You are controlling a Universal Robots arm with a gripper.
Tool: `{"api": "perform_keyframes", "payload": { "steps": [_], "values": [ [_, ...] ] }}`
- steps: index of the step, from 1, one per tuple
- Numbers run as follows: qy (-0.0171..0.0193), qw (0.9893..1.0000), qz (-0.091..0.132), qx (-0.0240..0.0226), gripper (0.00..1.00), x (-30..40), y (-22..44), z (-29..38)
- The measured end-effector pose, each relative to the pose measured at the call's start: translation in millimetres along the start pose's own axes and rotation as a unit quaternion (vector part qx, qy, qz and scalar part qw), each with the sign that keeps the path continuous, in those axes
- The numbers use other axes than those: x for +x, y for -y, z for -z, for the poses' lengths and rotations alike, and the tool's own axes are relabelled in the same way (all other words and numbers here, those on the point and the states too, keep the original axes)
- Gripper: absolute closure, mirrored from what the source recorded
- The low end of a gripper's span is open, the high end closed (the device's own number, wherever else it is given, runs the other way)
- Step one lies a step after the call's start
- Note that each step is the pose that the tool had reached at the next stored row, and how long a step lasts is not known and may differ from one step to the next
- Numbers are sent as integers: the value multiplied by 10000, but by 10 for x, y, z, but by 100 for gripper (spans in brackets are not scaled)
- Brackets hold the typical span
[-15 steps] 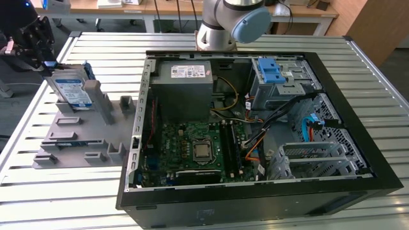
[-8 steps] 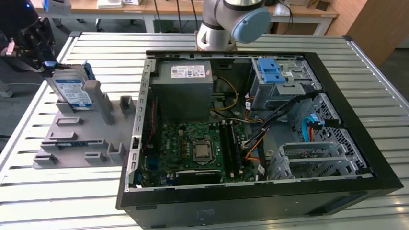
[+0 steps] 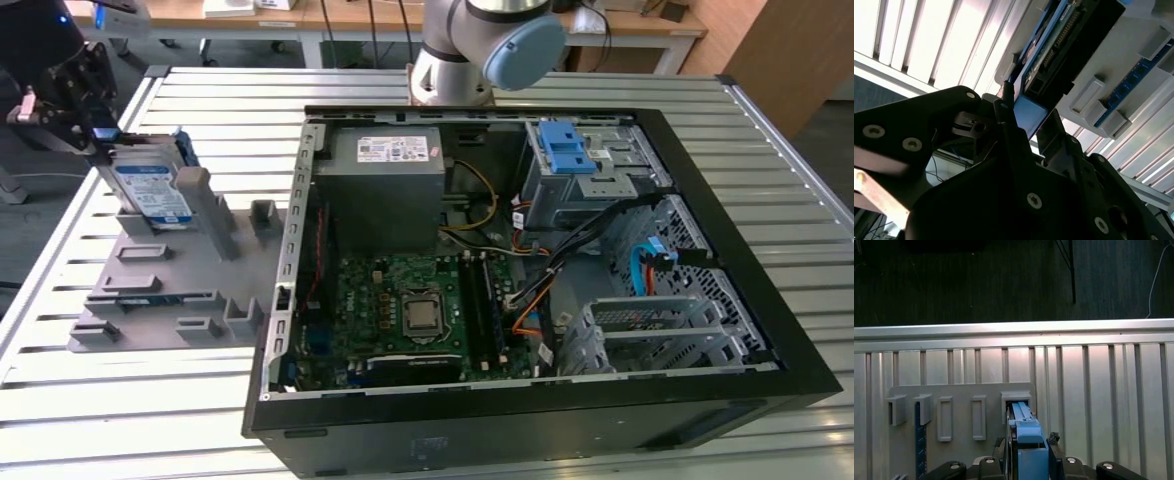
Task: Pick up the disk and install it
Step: 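Pick up the disk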
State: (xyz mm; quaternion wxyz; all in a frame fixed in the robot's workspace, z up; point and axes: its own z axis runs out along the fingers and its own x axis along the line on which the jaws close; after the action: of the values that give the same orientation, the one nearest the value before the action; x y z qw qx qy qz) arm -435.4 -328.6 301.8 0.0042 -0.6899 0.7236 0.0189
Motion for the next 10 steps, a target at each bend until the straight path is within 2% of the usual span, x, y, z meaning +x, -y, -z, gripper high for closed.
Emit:
{"api": "perform_keyframes", "payload": {
  "steps": [10],
  "values": [
    [3, 9999, -108, 4, 55, 0, 4, -24]
  ]
}}
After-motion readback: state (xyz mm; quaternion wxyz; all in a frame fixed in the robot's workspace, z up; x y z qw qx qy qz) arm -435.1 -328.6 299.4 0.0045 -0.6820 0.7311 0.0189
